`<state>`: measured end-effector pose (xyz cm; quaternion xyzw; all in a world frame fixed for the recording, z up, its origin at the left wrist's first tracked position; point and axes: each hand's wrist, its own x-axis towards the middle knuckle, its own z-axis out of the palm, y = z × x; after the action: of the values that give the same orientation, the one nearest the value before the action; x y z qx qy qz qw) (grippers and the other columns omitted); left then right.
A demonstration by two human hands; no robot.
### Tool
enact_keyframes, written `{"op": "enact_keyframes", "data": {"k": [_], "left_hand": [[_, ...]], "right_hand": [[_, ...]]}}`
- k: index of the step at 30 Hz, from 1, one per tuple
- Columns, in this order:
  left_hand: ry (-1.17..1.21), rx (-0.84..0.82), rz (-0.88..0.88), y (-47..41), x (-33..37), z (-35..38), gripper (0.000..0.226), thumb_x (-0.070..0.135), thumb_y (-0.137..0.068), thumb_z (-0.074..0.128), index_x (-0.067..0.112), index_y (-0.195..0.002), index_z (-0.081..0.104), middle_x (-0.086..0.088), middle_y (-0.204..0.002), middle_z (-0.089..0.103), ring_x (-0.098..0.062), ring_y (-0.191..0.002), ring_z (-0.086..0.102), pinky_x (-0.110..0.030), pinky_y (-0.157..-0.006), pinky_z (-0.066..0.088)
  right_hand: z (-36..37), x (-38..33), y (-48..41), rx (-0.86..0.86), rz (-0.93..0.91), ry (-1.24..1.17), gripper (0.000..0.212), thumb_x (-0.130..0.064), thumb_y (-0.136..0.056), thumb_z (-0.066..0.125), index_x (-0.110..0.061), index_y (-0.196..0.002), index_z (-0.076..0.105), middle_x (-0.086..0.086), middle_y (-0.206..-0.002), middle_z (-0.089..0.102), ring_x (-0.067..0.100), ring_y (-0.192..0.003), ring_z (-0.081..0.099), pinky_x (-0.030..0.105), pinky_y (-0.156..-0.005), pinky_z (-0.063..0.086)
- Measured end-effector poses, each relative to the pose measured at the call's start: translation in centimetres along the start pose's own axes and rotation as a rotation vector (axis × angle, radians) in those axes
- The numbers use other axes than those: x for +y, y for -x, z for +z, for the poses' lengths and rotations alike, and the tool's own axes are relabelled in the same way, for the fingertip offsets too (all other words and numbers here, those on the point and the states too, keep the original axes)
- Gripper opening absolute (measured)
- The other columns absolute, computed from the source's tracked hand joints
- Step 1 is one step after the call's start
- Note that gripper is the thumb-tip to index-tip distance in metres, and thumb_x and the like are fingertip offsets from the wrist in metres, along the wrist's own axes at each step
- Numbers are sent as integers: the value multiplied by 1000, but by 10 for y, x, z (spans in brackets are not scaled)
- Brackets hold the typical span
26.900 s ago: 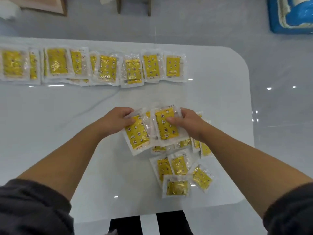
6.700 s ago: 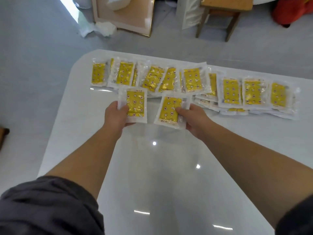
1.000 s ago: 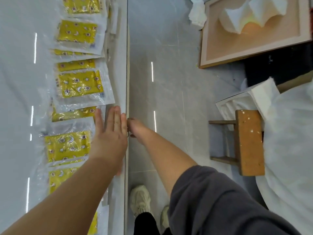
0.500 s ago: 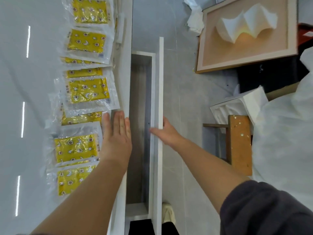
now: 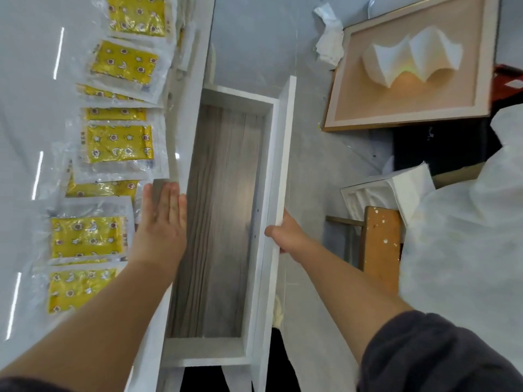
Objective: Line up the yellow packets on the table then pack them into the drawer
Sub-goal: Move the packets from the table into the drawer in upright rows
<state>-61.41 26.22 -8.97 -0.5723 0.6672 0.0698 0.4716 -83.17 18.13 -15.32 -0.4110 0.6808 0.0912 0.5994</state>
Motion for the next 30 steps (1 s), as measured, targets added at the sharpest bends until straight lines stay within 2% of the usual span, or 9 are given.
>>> {"op": "enact_keyframes", "data": {"k": [5,9,11,13,16,19,25,27,30], "left_hand": [[12,-22,-33,4,2,-5,125,50,-82,65,-18,-137,-24,-40,-148,-21,-50,-141,-16,-71,-106,-11],[26,24,-6,20,8,-3,103,34,-90,56,-12,-142,-20,-34,-151,-21,-47,-141,-20,-74,-102,-12],[26,69,33,34,11,-1,96,29,-91,54,-5,-146,-18,-32,-151,-26,-46,-140,-25,-75,-101,-14],[87,157,99,46,12,9,94,22,-90,55,4,-148,-16,-29,-150,-31,-44,-139,-30,-73,-105,-13],[406,454,72,65,9,30,85,13,-77,71,9,-150,27,-25,-159,-1,-42,-146,-5,-65,-114,5],[745,610,-144,91,5,55,75,9,-71,77,9,-138,45,-19,-155,27,-38,-145,17,-60,-114,18],[1274,327,-768,140,6,112,79,24,-70,83,9,-136,42,-18,-141,40,-40,-131,35,-59,-101,34],[1429,115,-948,149,7,131,90,31,-69,85,10,-141,35,-19,-143,36,-40,-133,32,-60,-102,33],[1586,-70,-950,154,9,152,100,39,-66,86,7,-144,32,-22,-140,39,-38,-132,35,-54,-106,33]], "right_hand": [[1,1,3,12,0,-61,58,-6,-89,48,-32,-139,35,0,-105,60,25,-96,63,44,-80,57],[9,3,21,95,-36,116,64,-14,-94,52,-19,-149,22,6,-125,56,20,-94,56,35,-82,52],[20,6,36,136,-10,187,78,-16,-94,54,-15,-153,3,8,-139,46,22,-107,54,32,-86,48],[32,7,51,228,-45,295,85,-18,-93,54,-13,-153,-6,7,-157,20,26,-137,34,37,-107,38],[49,4,75,284,-219,566,83,-20,-94,51,-10,-153,-6,8,-162,-5,26,-149,0,42,-120,14],[69,0,96,173,-393,678,76,-16,-94,49,-12,-153,1,6,-162,0,25,-148,4,42,-120,15],[124,-2,129,-165,-348,529,32,-19,-96,48,-16,-127,55,6,-121,61,23,-108,58,35,-90,50],[146,-1,135,-203,-285,426,23,-19,-95,51,-15,-115,61,4,-113,65,21,-101,61,36,-88,51],[179,1,142,-244,-169,303,27,-19,-91,58,-5,-115,62,13,-115,65,22,-96,63,40,-93,52]]}}
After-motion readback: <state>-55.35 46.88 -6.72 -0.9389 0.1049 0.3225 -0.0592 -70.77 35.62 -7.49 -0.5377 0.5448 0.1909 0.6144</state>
